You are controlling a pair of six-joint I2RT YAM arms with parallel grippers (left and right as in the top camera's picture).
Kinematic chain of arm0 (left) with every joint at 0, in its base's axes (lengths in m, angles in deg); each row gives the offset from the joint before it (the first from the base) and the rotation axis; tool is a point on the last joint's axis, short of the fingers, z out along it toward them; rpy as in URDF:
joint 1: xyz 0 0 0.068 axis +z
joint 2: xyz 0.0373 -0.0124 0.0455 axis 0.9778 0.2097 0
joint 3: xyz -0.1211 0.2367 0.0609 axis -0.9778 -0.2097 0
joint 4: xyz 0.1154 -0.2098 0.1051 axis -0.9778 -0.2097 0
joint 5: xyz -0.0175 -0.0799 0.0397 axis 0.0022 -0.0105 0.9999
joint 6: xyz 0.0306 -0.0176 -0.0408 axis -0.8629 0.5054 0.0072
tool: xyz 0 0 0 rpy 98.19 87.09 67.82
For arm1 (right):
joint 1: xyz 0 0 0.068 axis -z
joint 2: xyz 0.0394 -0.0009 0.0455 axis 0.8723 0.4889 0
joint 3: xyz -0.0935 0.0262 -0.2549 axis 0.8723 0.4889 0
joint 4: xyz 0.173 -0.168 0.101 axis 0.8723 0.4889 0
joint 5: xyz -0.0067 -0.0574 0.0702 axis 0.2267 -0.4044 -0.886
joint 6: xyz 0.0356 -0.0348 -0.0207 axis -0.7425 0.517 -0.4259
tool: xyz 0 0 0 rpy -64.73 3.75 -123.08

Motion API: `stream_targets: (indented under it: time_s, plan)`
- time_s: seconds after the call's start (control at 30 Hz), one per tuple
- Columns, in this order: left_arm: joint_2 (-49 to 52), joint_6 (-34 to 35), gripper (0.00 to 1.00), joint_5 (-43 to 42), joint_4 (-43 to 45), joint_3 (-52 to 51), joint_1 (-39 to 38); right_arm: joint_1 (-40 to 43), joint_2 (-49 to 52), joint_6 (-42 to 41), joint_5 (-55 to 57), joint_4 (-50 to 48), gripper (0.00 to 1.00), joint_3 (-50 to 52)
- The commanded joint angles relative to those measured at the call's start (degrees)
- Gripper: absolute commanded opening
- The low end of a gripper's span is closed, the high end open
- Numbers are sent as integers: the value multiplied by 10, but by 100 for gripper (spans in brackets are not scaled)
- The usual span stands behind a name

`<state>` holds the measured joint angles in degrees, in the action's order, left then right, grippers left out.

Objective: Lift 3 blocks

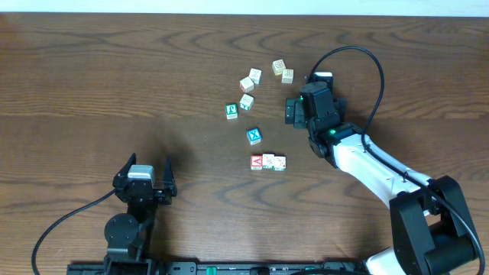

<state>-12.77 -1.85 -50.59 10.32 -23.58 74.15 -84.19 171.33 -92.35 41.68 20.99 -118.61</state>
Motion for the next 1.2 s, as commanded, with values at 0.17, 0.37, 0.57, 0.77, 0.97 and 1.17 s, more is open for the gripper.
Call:
stream_targets:
  time_s: [0.17,0.37,0.57,0.77,0.97,1.17]
  plan:
    - [-3,7,76,6,-29,-4,3,-23,-87,7,2,101,99,-3]
    - [-3,7,76,6,-29,-4,3,-61,-234,63,62,129,99,1]
    - [-3,7,76,6,-29,-4,3,-21,-408,67,44,26,99,76]
    - [-3,7,76,6,-29,-4,3,56,-593,55,-50,-128,99,263]
    - [-3,7,76,6,-29,-4,3,125,-756,10,-88,-140,99,392]
    - [-3,7,76,6,-29,-4,3,182,-845,4,-126,-132,99,432]
